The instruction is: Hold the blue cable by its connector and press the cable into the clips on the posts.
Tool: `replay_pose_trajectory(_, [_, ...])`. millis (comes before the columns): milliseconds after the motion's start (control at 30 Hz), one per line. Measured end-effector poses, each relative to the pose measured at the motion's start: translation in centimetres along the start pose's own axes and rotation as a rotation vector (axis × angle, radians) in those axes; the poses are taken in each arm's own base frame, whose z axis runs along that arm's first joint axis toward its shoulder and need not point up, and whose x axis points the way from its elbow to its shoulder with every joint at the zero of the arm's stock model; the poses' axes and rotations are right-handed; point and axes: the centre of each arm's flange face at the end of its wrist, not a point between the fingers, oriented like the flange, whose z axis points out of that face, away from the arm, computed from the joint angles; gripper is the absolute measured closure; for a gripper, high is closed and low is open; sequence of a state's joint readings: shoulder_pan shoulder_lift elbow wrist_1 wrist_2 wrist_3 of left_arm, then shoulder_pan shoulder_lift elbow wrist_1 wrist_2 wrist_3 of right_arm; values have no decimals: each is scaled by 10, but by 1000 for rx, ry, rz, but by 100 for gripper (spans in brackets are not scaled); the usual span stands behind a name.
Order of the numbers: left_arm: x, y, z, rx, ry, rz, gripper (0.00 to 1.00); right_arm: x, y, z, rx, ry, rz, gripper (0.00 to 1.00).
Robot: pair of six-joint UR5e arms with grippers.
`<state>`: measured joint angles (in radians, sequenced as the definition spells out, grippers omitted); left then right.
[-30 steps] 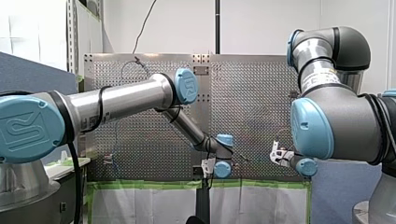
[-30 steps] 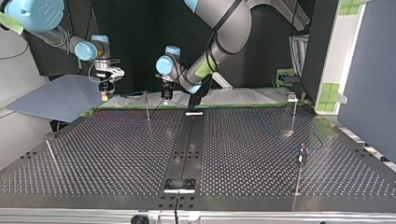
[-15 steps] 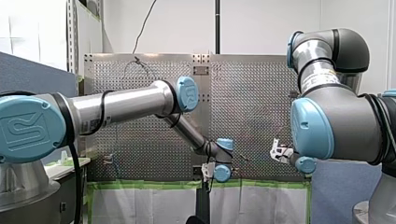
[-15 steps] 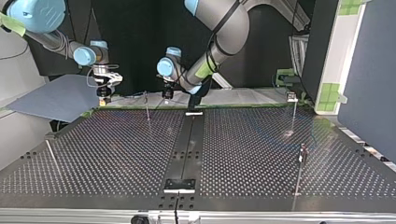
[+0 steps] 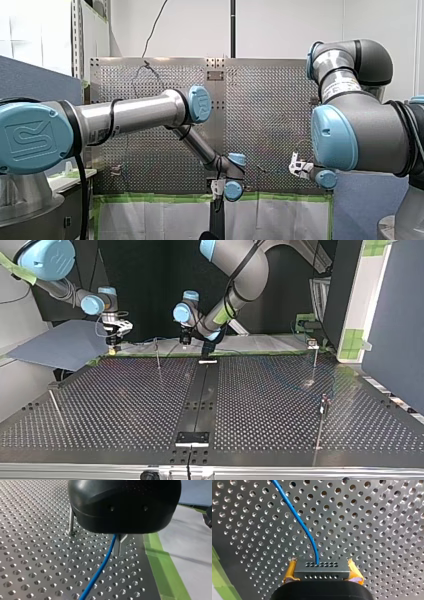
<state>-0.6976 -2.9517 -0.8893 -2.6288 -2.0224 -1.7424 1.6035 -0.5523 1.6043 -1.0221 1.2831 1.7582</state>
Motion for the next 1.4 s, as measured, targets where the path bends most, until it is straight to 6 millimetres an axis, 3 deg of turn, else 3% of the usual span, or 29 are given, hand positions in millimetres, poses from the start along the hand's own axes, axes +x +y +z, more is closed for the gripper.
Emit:
replay_pose_trajectory(567, [-37, -1, 27, -46, -69, -29, 100, -9, 5, 20, 6, 14, -1, 100])
replay_pose_trajectory(1400, [-54, -2, 39, -37, -104, -52, 100, 0, 2, 37, 49, 45, -3, 100])
